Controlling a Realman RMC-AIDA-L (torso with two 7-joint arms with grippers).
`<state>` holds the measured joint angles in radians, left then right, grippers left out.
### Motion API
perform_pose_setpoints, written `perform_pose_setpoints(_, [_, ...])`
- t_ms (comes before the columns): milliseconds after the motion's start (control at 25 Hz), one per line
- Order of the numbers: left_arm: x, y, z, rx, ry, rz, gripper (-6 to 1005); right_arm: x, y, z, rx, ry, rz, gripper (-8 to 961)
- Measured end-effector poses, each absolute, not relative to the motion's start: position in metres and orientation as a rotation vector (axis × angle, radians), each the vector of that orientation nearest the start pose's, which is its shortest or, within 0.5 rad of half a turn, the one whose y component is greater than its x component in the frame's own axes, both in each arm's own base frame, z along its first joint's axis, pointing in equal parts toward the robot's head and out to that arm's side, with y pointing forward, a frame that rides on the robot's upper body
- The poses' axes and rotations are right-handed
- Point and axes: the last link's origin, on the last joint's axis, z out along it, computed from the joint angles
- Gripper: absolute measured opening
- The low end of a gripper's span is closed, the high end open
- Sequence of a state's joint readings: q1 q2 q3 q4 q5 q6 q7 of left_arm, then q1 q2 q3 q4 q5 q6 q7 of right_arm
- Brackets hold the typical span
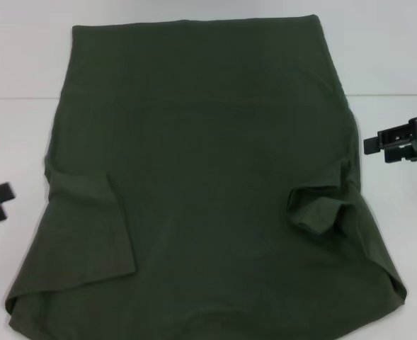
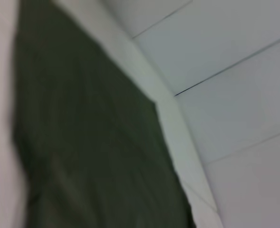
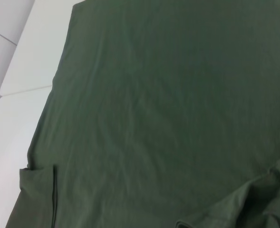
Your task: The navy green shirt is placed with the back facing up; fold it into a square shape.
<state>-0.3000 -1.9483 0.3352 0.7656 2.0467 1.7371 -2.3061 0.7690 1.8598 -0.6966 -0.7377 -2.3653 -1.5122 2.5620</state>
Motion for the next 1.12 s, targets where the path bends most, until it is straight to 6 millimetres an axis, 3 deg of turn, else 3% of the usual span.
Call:
perform_pose_setpoints(400, [-0.389, 0.227, 0.107, -1.739, -2.153, -0.726, 722, 0.235, 0.417, 0.080, -2.274, 1.693, 0.277, 626])
perform_pose_setpoints(1120, [-0.395, 0.216, 0.078, -1.684, -2.283, -0.615, 722, 0.233, 0.418, 0.074, -2.288, 1.668, 0.282, 624])
